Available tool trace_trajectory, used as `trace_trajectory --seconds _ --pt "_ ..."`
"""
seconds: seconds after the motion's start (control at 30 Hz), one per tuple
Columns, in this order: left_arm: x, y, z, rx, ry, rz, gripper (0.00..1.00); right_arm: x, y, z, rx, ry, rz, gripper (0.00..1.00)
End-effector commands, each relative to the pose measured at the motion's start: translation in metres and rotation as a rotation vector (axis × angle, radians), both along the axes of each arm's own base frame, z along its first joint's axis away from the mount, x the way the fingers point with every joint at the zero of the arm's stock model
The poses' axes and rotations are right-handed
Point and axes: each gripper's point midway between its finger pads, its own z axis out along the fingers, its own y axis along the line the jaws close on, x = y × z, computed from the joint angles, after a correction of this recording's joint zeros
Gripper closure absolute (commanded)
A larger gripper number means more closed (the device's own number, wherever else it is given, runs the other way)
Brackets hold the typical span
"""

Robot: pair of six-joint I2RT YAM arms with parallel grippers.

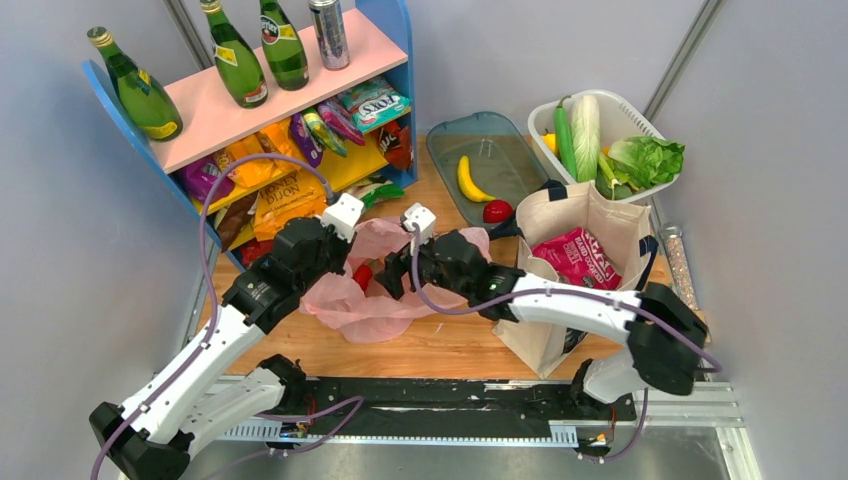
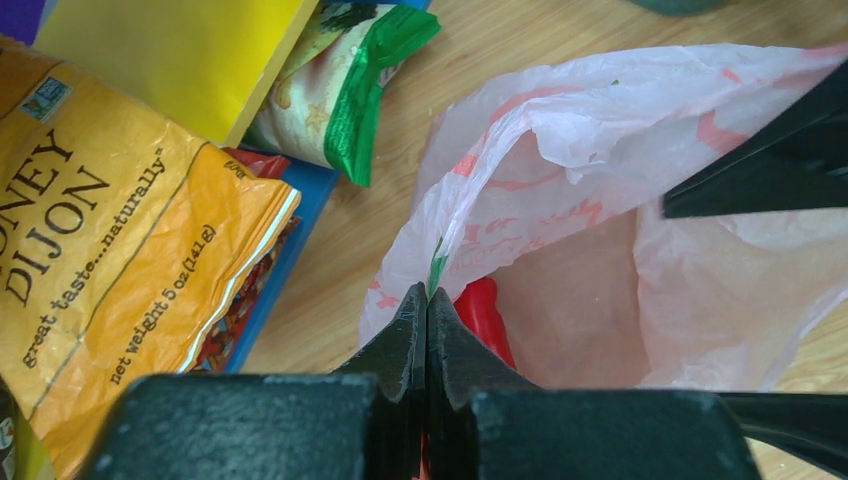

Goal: Untie the knot of the grocery bags and take out the mixed food
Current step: Pick up the fake fruit from the takeout bag.

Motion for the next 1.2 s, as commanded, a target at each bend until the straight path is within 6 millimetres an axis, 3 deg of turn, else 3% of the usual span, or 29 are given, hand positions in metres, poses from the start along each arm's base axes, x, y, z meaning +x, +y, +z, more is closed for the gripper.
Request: trace_trajectory --seconds 0.0,0.07,0.23,0.4,0.57,0.8,1.17 --pt "0.009 0.008 0.008 -0.009 -0.035 0.074 1.00 0.023 0.019 -0.024 0.000 0.047 -0.027 0.23" --pt "0.011 0.011 0.006 -0.004 -0.028 0.100 1.00 0.037 0.022 -0.038 -0.010 0.048 -0.065 0.21" --pt "0.014 0.012 0.004 0.000 -0.020 0.119 1.00 0.072 0.021 -0.072 -0.067 0.025 -0.170 0.05" --pt "0.013 0.009 0.004 -0.007 -0.019 0.100 1.00 0.099 0.020 -0.092 -0.100 -0.015 -0.209 0.03" --pt "0.012 0.002 0.002 -0.014 -0.009 0.066 1.00 0.111 0.026 -0.089 -0.079 -0.081 -0.202 0.01" --pt "0.012 0.000 0.000 -0.014 0.001 0.059 1.00 0.129 0.038 -0.065 0.028 -0.099 -0.197 0.00" --pt "0.013 -0.002 -0.002 -0.018 0.008 0.049 1.00 0.171 0.051 -0.093 -0.015 -0.118 -0.257 0.00"
